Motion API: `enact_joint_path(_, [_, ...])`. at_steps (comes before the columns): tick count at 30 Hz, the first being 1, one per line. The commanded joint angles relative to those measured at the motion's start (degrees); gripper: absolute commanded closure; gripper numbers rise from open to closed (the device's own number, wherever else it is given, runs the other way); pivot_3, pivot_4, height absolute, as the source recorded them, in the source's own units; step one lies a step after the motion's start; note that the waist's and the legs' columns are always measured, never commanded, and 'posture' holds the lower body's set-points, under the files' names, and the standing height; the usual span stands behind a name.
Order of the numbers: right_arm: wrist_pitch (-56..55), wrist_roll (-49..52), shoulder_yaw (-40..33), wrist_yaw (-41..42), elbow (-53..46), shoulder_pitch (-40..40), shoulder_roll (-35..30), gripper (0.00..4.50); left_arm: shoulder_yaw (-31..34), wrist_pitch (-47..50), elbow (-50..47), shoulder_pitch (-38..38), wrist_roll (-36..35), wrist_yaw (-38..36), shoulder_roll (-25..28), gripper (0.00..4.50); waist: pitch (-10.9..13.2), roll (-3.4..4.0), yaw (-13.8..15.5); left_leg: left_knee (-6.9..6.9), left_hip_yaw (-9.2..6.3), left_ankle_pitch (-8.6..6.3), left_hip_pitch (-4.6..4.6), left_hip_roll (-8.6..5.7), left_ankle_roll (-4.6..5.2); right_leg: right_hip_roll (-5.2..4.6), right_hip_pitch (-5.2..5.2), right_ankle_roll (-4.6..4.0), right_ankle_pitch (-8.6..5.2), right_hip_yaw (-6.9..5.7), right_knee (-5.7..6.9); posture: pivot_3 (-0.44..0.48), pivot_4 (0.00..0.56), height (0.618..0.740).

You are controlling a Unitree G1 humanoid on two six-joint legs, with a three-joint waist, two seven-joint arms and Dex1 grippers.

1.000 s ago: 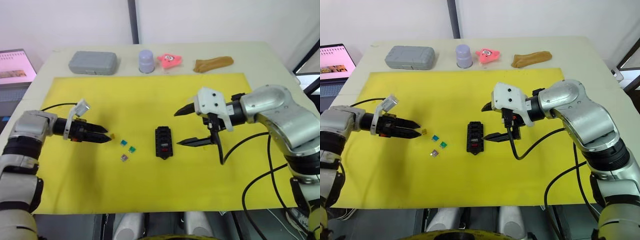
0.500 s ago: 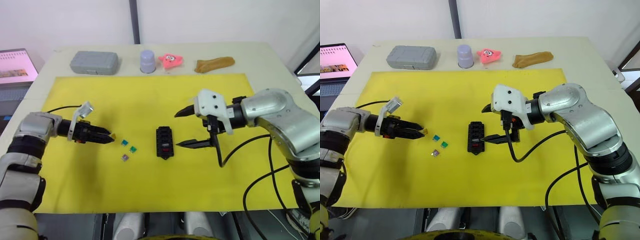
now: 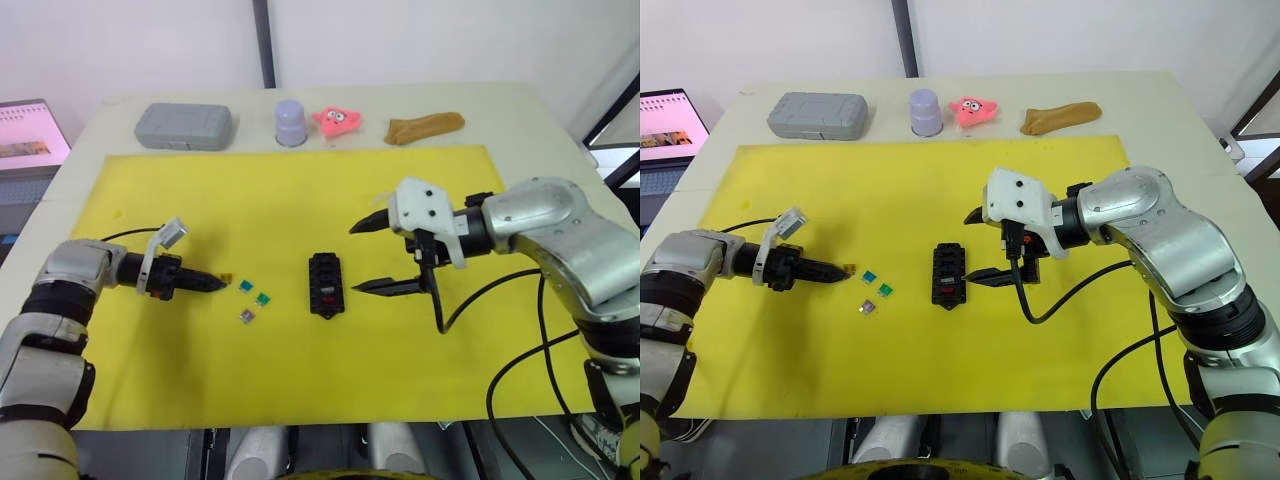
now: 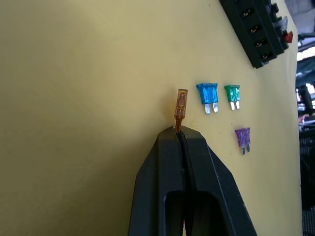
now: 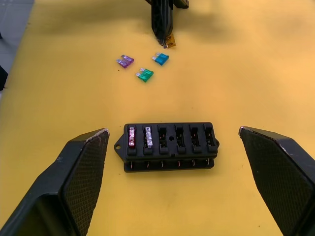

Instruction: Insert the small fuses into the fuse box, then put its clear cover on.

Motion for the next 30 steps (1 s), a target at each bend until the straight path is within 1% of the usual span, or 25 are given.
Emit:
enact_joint_path(1, [-0.8,0.4,-0.8,-0.2,-1.0,-0.2,-0.5,0.0,2.7,1.1,1.7,0.1,1.0,0.7,0.2,4.47,0.0,0.0,0.0,0.0,0.0,0.0,0.0,0.0,0.0,0.0,0.0,0.0,0.0,0.0,0.0,0.0,0.15,0.74])
enact_joint_path(4, [-0.8,0.2,-0.7,-0.2,-0.9,-0.2,-0.5,0.0,4.0,1.3,2.4,0.1,1.2,0.8,-0.2,4.47,0.0,0.0,0.0,0.0,0.0,0.0,0.0,0.0,0.0,0.0,0.0,0.0,0.0,0.0,0.0,0.0,0.15,0.74])
enact_joint_path(7, [-0.7,0.2,-0.7,-0.2,-1.1,-0.3,-0.5,0.0,6.0,2.3,-1.9,1.8,0.0,0.4,0.9,4.47,0.0,0.0,0.0,0.01,0.0,0.0,0.0,0.0,0.0,0.0,0.0,0.0,0.0,0.0,0.0,0.0,0.15,0.74])
enact_joint_path(9, [-0.3,0.7,-1.0,-0.4,-1.4,-0.2,-0.4,0.0,8.9,3.8,-7.6,3.4,-2.2,0.5,2.0,4.47,0.0,0.0,-0.1,0.0,0.0,0.0,-0.02,0.05,0.0,-0.01,-0.02,0.0,0.0,0.0,0.01,0.0,0.15,0.74])
enact_joint_path(13, [2.1,2.8,-1.4,-0.9,-1.8,-0.3,0.8,0.0,14.4,8.9,-22.4,7.7,-7.7,2.3,3.9,4.47,0.0,-0.01,0.0,0.01,-0.03,0.0,-0.08,0.2,0.0,-0.02,-0.07,0.0,0.0,0.01,0.01,0.0,0.15,0.74])
enact_joint_path(16, [7.5,6.8,-1.9,-1.4,0.0,-2.2,2.8,0.0,17.8,12.7,-34.7,10.6,-12.4,4.7,4.1,4.47,0.0,-0.01,0.2,0.01,-0.03,0.0,-0.07,0.19,0.0,-0.06,-0.05,0.0,0.0,0.02,-0.01,0.0,0.15,0.74])
enact_joint_path(19, [9.7,8.5,-1.7,-1.6,1.6,-3.9,3.8,0.0,19.4,14.9,-41.6,11.7,-15.4,7.3,3.6,4.47,0.0,-0.01,0.4,0.05,-0.05,0.0,-0.07,0.18,0.0,-0.07,0.0,0.0,0.0,0.03,-0.01,0.0,0.15,0.74])
enact_joint_path(21, [11.6,9.9,-1.5,-1.7,3.8,-6.0,5.4,0.0,19.9,16.0,-45.4,11.1,-17.7,9.3,2.2,4.47,0.0,-0.01,0.4,0.05,-0.05,0.0,-0.05,0.18,0.0,-0.07,0.01,0.0,0.0,0.03,-0.02,0.0,0.15,0.74])
enact_joint_path(27, [13.9,11.4,-0.7,-1.7,7.7,-10.1,7.6,0.0,20.0,17.9,-51.0,9.3,-22.2,14.2,-1.2,4.47,0.0,0.0,0.3,0.03,-0.05,0.0,-0.06,0.19,0.0,-0.06,-0.01,0.0,0.0,0.02,-0.02,0.0,0.15,0.74])
enact_joint_path(30, [12.8,10.1,0.4,-1.6,8.1,-10.2,7.3,0.0,19.3,16.9,-50.9,10.0,-21.8,15.3,-0.8,4.47,0.0,-0.01,0.2,0.03,-0.05,0.0,-0.05,0.18,0.0,-0.06,0.0,0.0,0.0,0.02,-0.02,0.0,0.15,0.74])
